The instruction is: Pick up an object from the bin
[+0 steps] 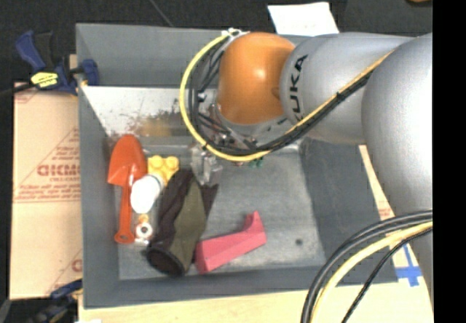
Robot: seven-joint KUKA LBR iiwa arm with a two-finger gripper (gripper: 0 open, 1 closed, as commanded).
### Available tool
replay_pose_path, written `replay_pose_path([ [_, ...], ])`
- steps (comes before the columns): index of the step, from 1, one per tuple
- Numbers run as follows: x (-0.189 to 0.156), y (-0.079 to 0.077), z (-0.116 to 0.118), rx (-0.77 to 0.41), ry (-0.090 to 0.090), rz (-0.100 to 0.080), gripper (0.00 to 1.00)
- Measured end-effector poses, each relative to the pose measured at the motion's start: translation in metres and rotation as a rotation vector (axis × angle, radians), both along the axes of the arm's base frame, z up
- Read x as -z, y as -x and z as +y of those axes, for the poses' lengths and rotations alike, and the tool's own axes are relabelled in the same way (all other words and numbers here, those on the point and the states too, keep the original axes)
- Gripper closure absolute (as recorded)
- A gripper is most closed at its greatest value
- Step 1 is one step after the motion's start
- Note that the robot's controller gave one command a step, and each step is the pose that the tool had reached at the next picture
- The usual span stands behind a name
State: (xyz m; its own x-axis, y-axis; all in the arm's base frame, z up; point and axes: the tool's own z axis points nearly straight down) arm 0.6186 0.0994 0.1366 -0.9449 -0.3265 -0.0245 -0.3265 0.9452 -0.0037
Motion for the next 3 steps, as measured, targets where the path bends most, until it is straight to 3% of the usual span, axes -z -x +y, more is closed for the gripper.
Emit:
replay_pose_path([
  [1,0.000,0.000,0.000,0.000,0.000,0.000,1.00],
  [2,0.033,0.066,0.025,-0.149,0.004,-0.004,1.00],
  [3,0.066,0.022,0.016,-0.236,0.006,-0.002,0.00],
])
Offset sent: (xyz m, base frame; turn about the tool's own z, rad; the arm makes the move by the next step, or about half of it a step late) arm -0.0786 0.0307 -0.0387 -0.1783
